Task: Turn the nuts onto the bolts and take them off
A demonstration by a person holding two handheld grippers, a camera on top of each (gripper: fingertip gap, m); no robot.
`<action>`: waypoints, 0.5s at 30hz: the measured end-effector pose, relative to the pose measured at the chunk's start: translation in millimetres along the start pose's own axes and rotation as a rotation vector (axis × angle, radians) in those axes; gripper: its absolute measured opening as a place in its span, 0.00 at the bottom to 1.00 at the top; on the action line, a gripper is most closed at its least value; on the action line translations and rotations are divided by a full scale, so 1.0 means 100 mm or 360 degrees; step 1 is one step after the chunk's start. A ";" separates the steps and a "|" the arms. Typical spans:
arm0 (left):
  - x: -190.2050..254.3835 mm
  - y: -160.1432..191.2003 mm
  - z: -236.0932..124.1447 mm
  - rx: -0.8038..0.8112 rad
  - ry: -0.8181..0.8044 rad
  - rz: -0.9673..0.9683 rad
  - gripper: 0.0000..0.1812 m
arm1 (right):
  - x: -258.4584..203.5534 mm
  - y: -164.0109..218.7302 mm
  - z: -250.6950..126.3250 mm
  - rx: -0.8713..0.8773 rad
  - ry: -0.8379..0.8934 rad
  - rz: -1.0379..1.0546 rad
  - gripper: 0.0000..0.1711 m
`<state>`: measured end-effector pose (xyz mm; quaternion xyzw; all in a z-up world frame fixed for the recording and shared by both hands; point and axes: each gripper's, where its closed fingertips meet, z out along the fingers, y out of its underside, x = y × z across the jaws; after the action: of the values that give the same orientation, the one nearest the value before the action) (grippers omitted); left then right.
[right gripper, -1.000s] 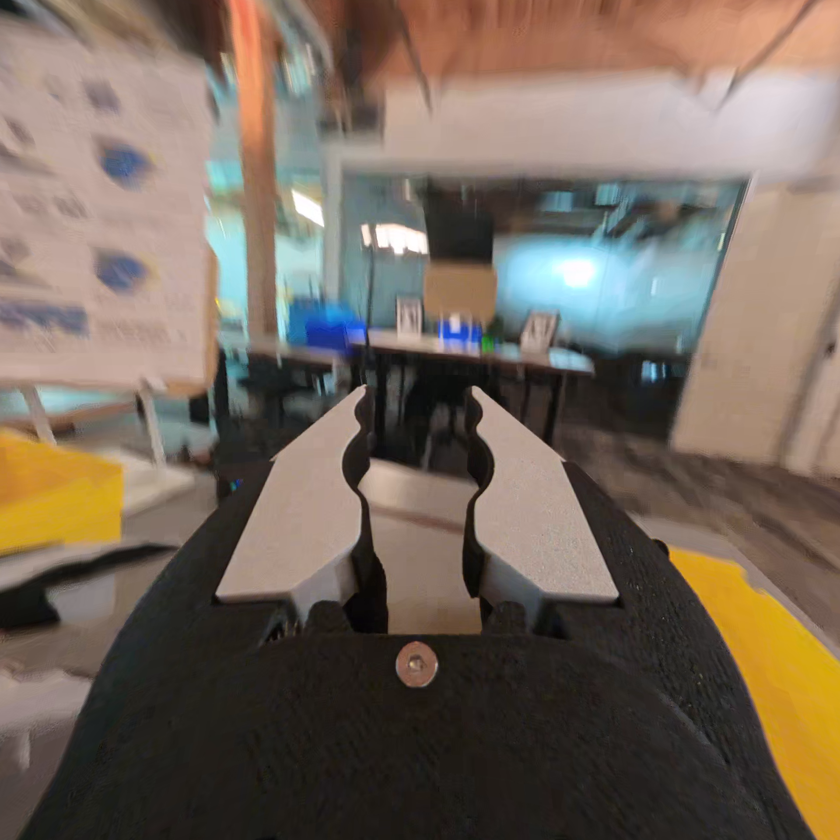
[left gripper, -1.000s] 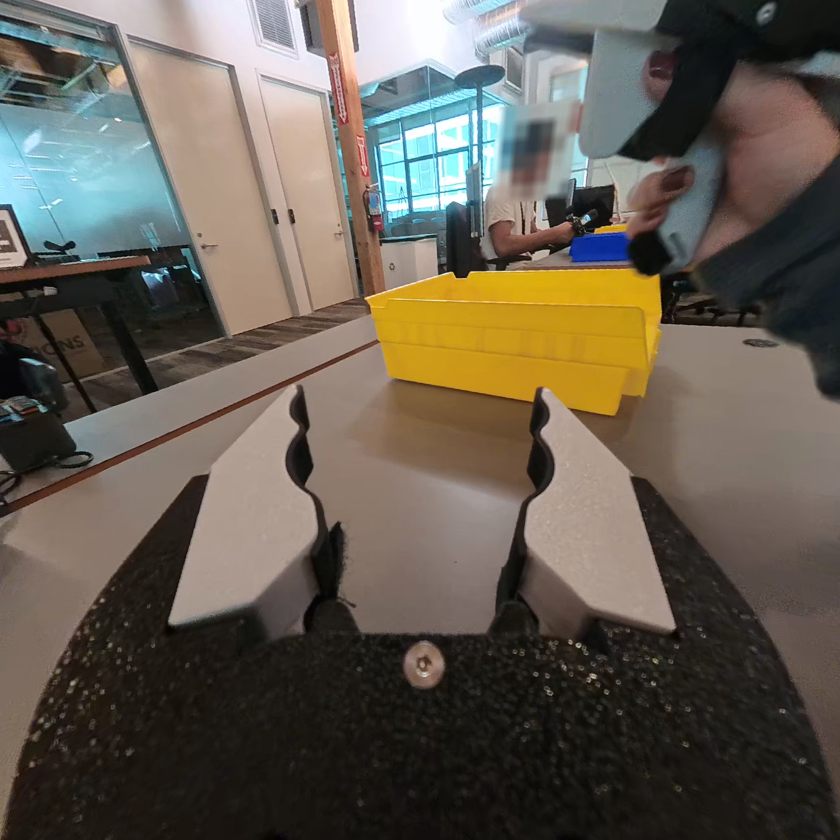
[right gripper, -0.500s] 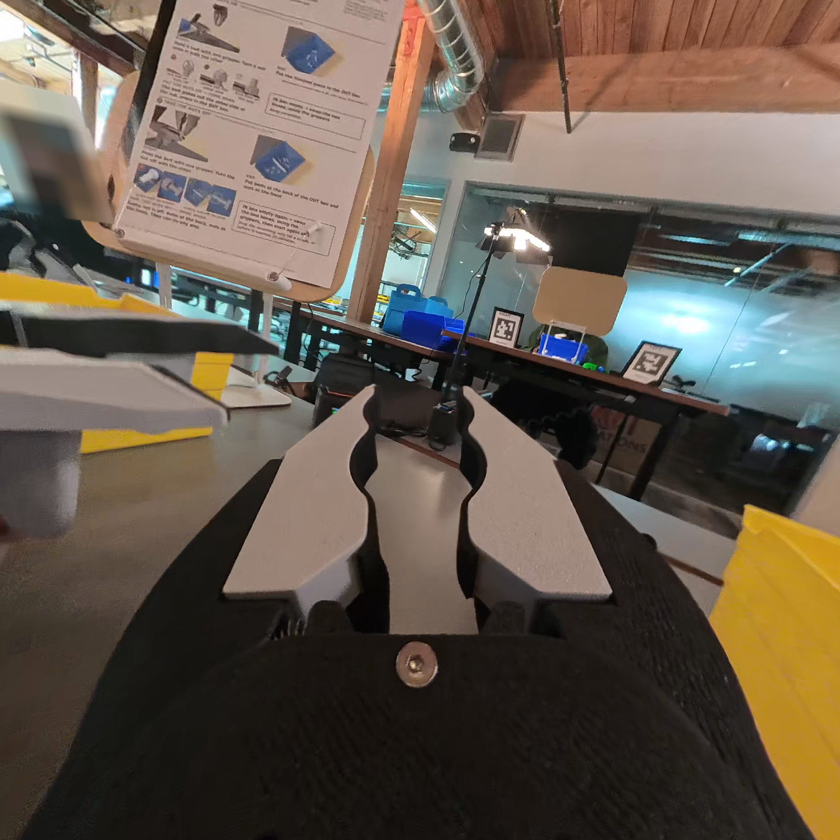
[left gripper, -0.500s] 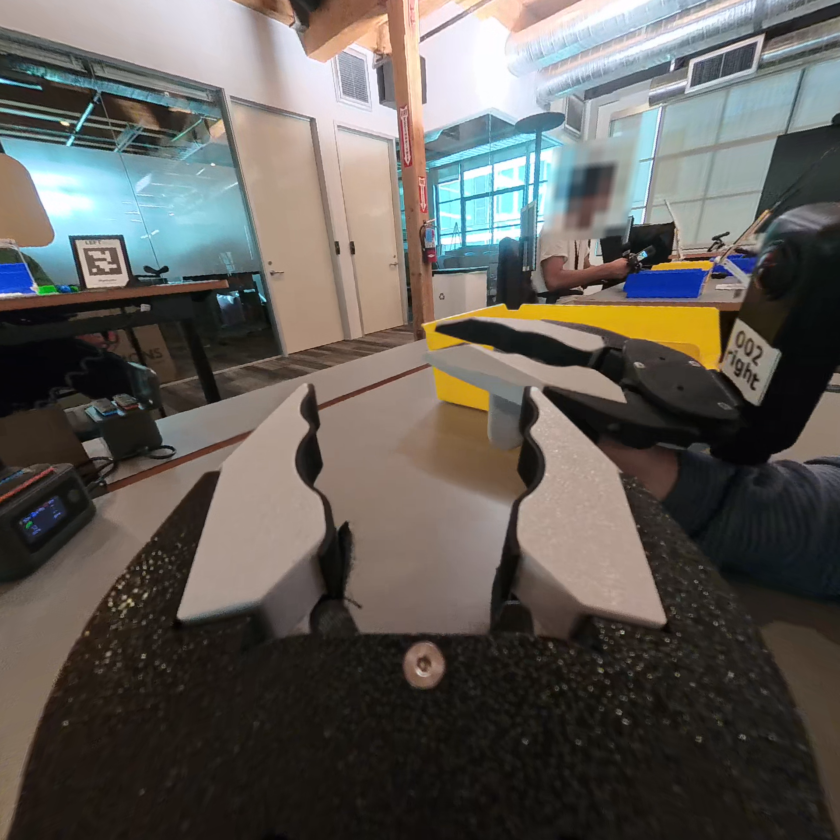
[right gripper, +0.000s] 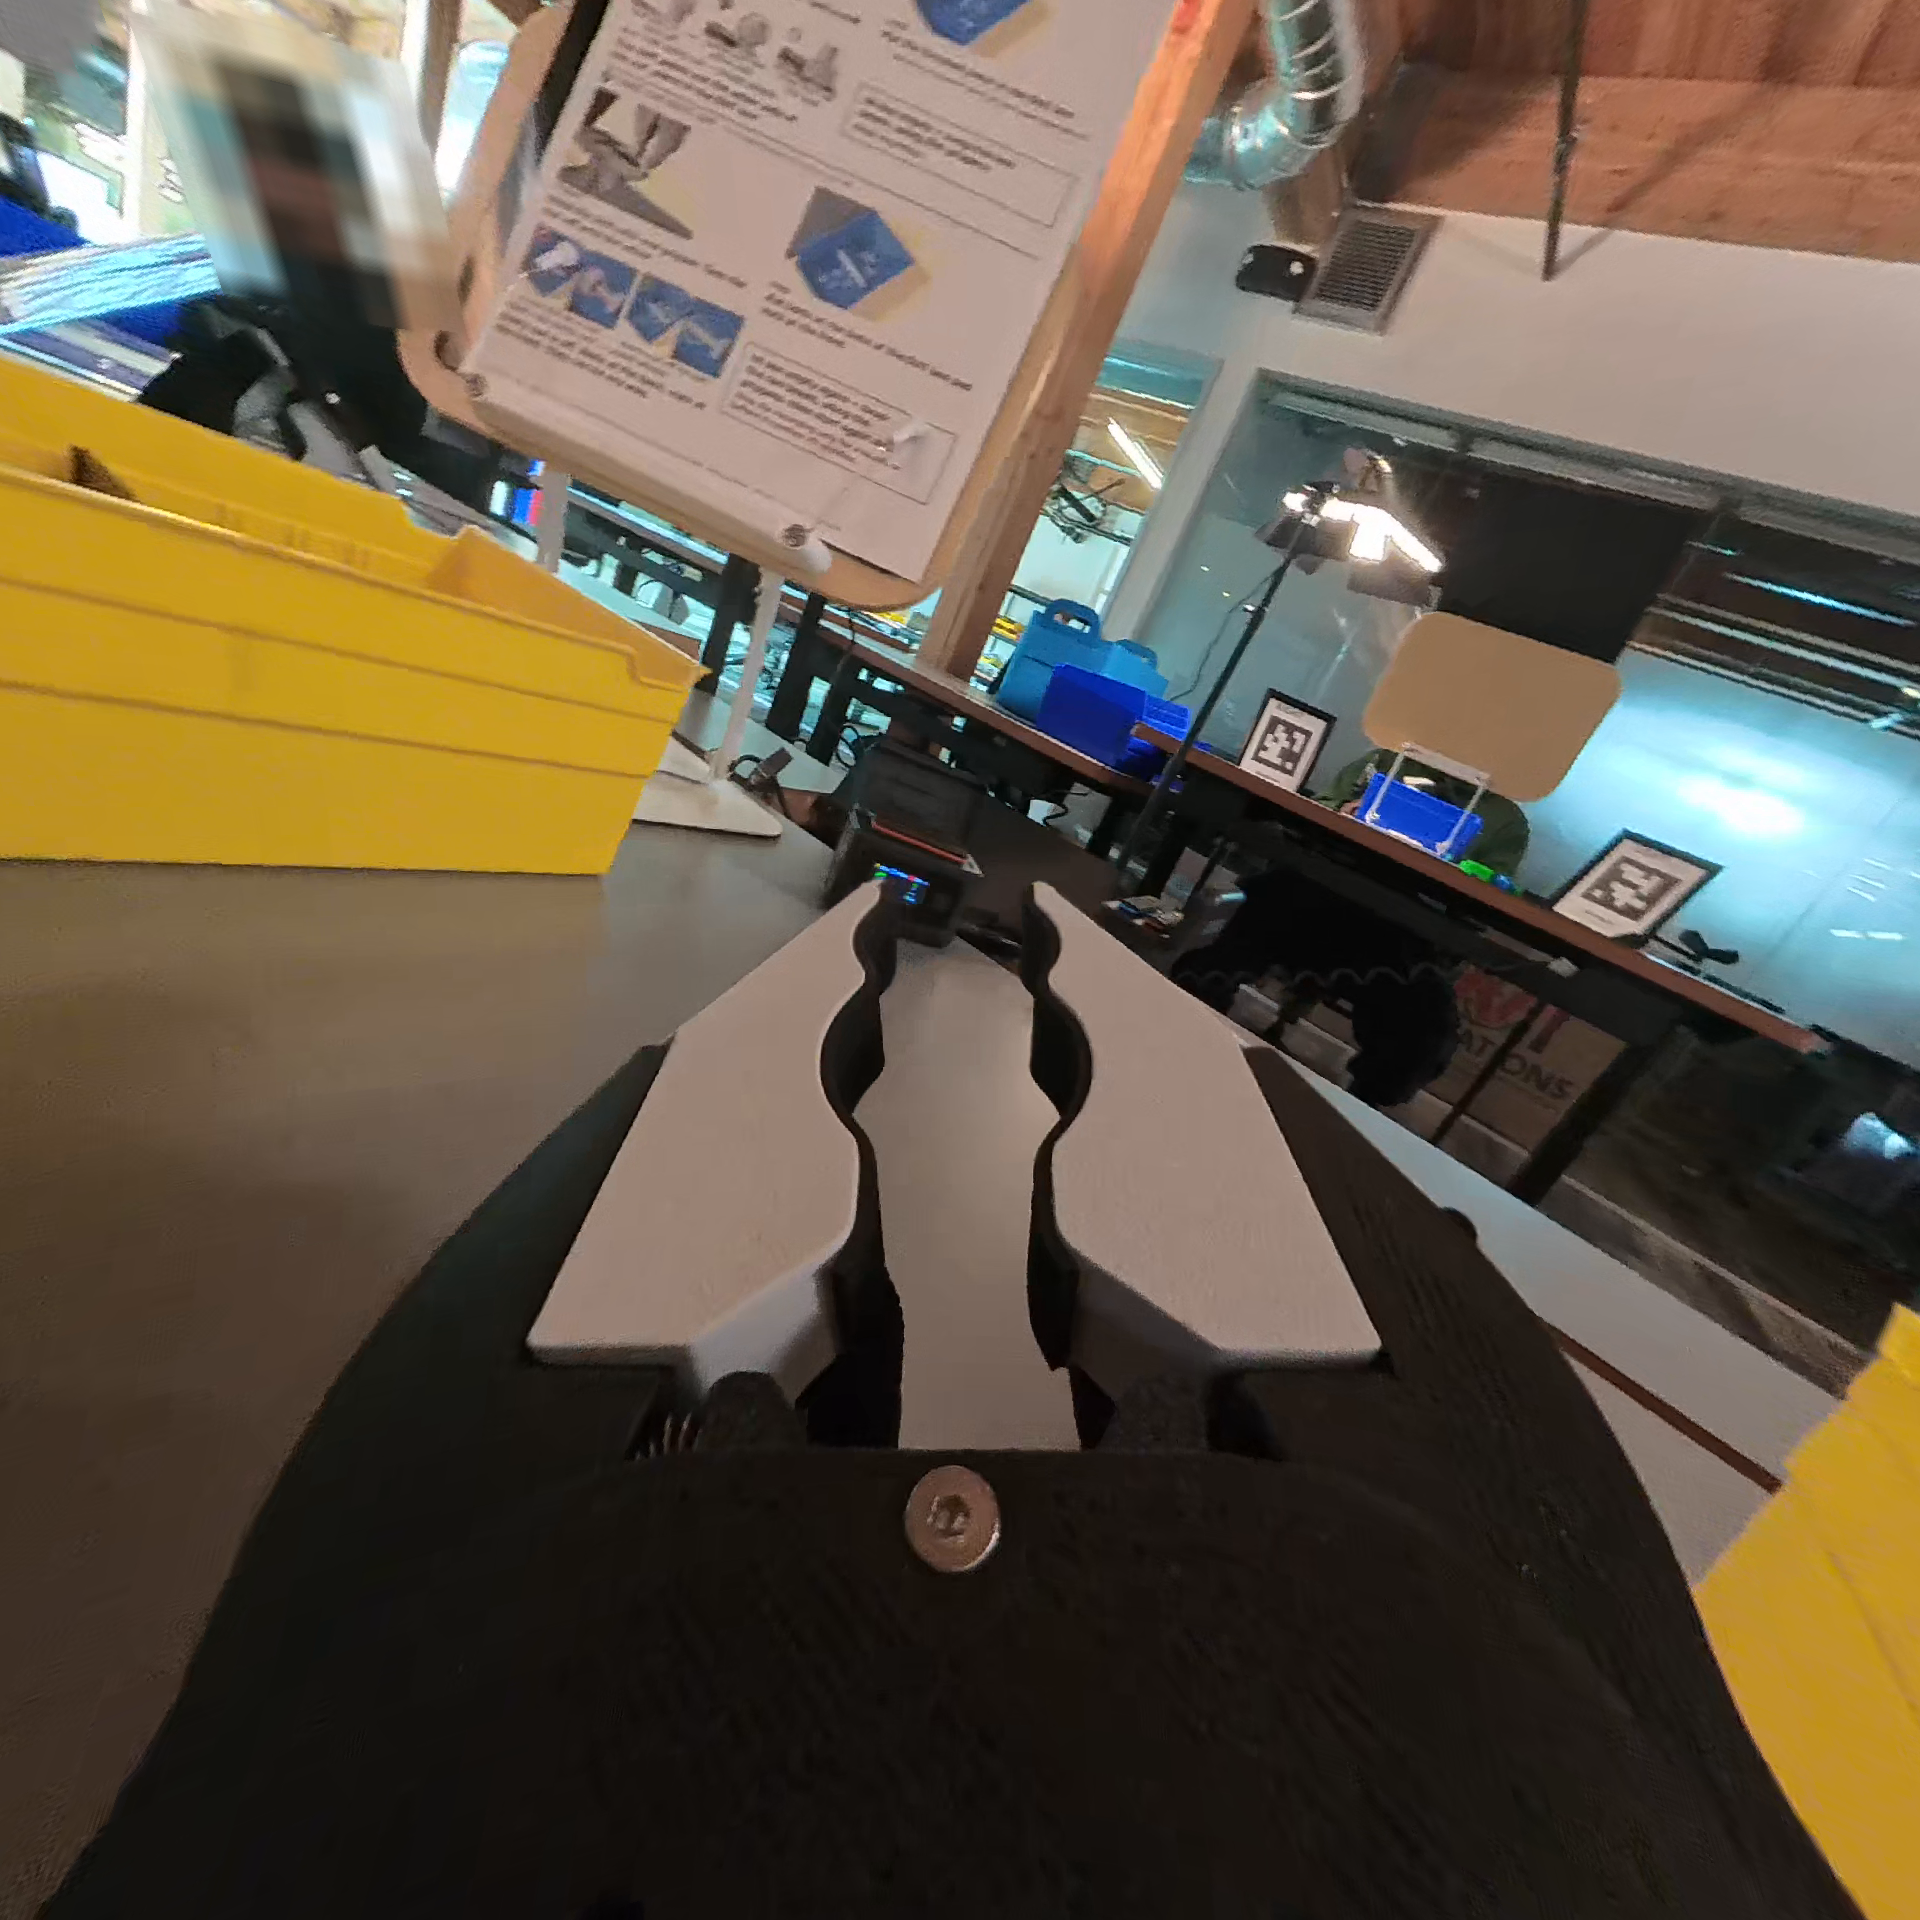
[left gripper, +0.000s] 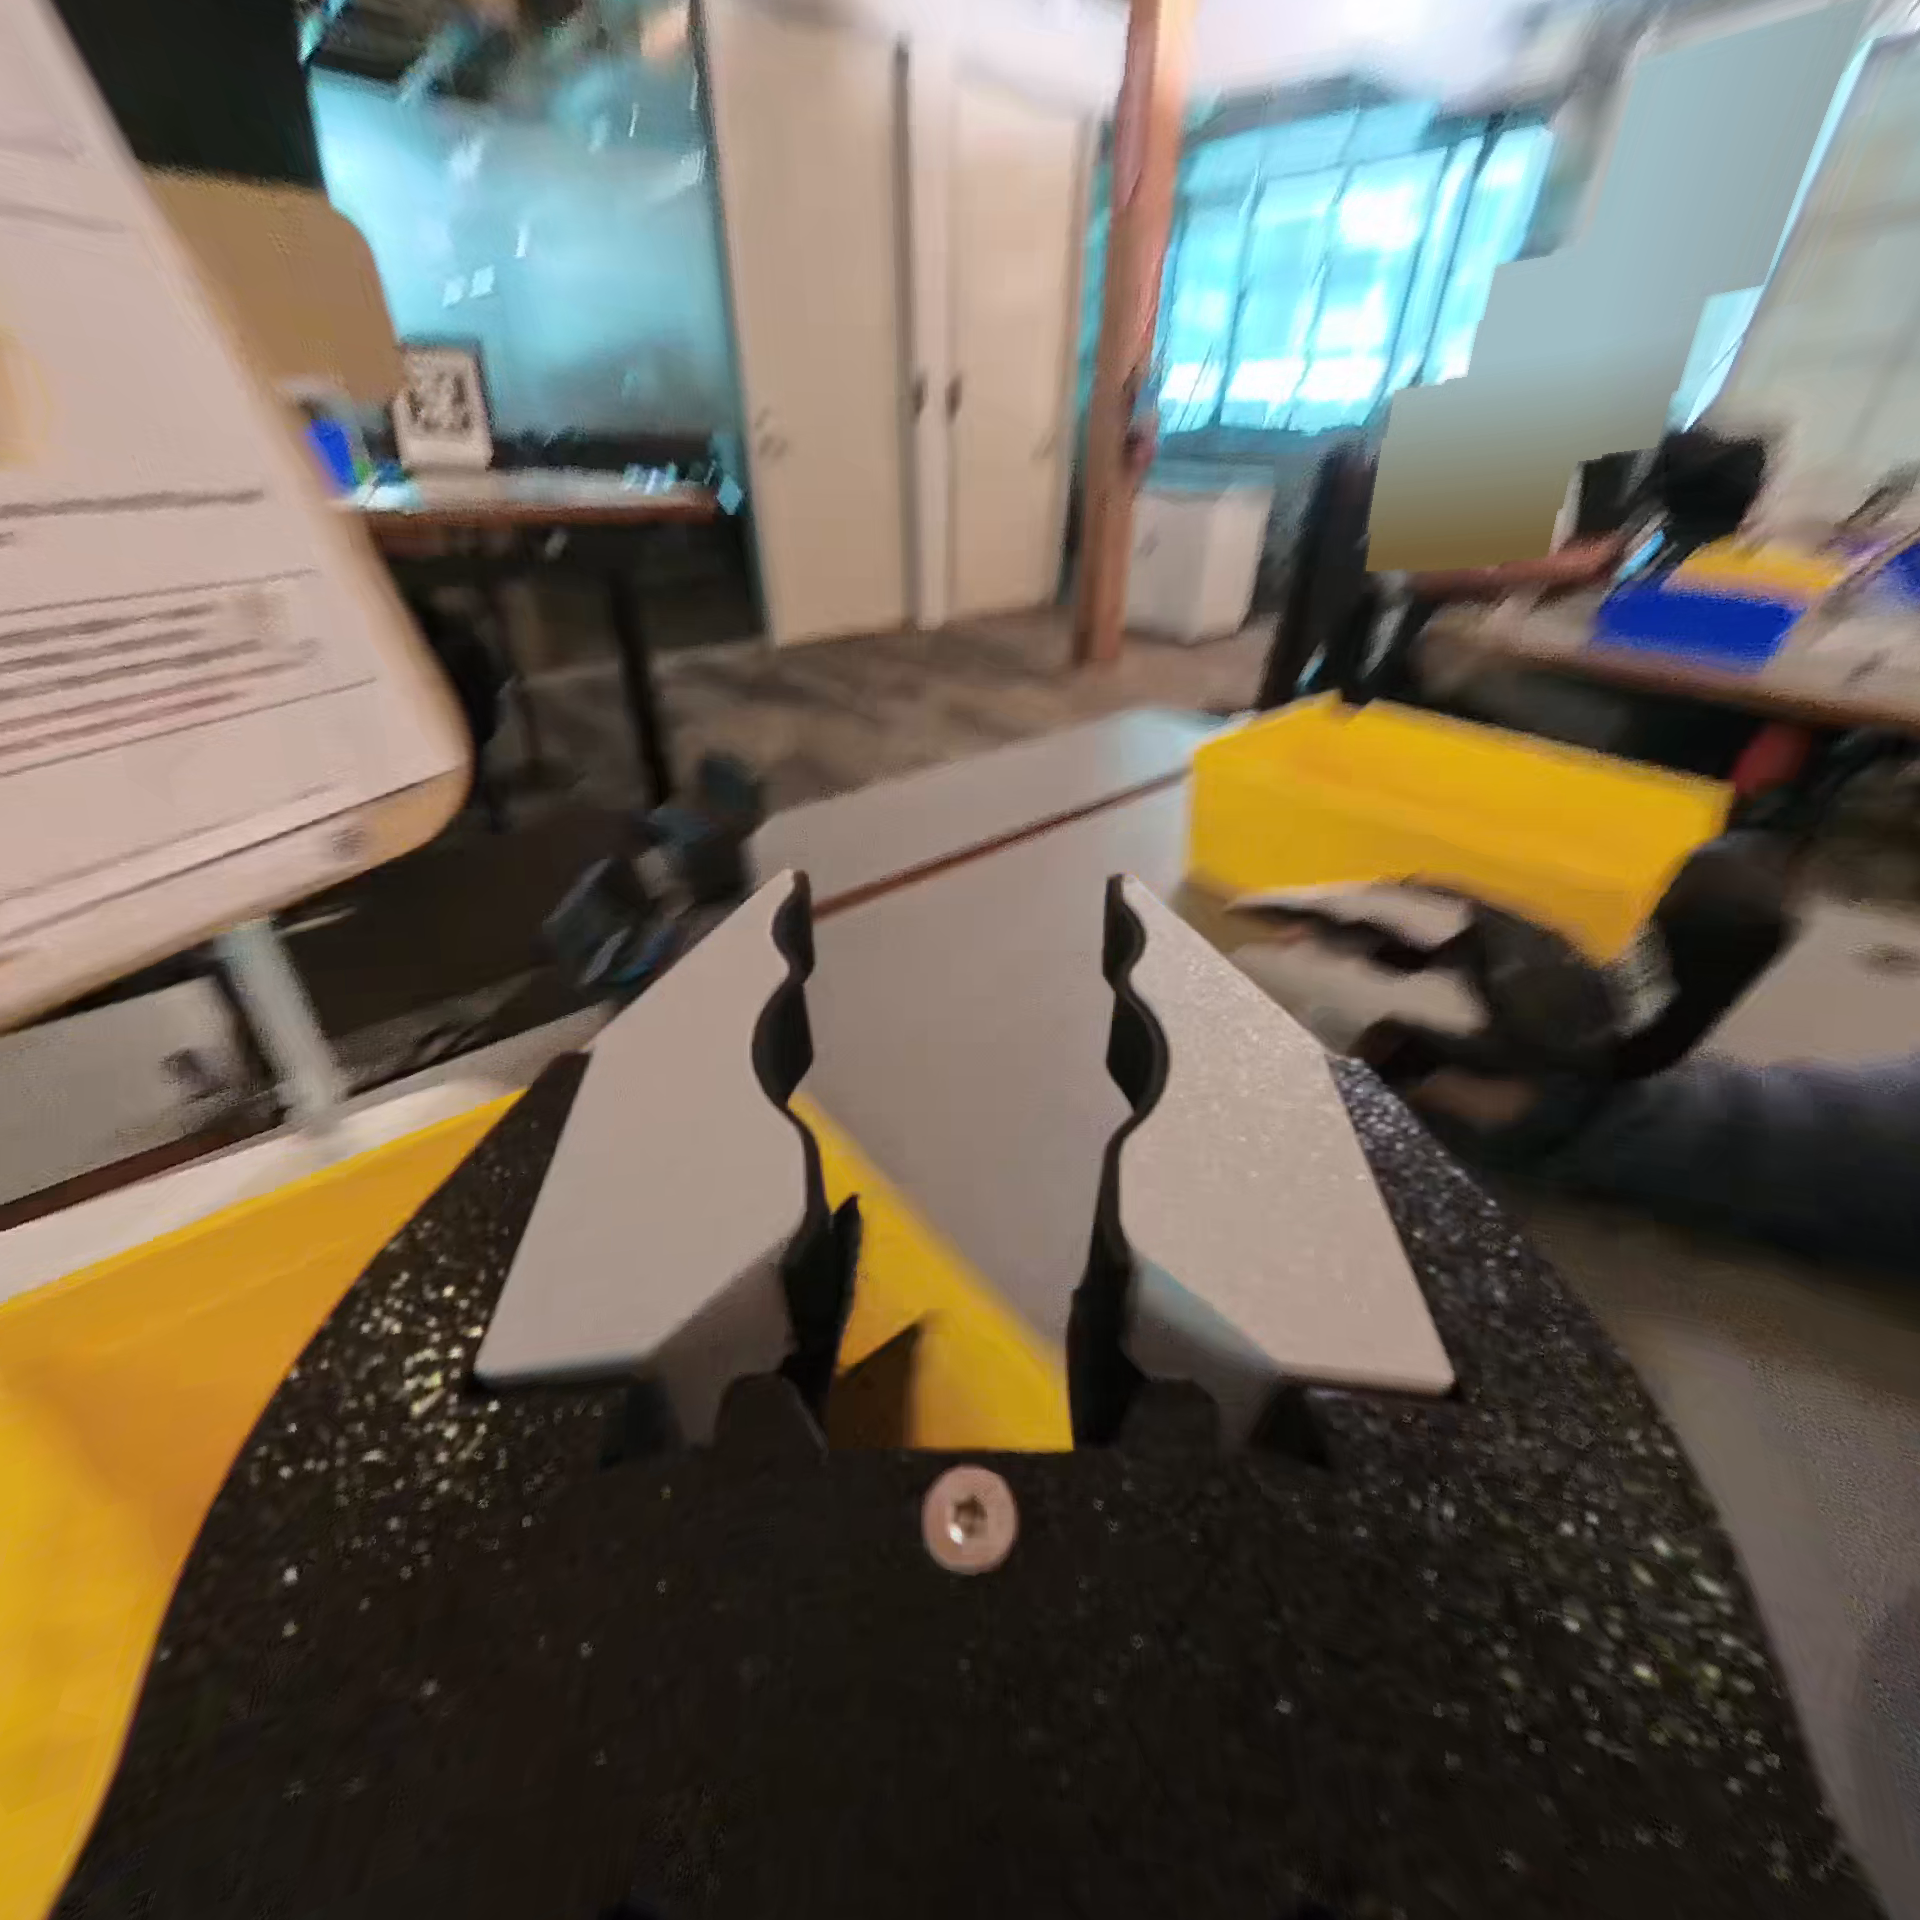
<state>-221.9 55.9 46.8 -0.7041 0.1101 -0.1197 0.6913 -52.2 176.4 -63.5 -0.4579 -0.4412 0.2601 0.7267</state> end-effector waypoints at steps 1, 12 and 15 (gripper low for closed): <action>-0.25 0.08 -0.03 -0.0161 -0.0043 0.0066 0.31 | -0.03 -0.01 0.00 0.0007 -0.0021 -0.0012 0.13; -1.19 1.63 -0.25 -0.2001 0.0651 0.0322 0.24 | -0.03 -0.01 0.01 0.0012 -0.0015 0.0004 0.12; -1.07 1.69 -0.15 -0.2054 0.0893 0.0296 0.16 | -0.06 0.00 0.01 -0.0001 -0.0020 -0.0030 0.12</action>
<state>-326.9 72.4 -123.7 -0.9033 0.3926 -0.1480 0.0889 -56.2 172.5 -65.2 -0.4522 -0.4501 0.2559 0.7262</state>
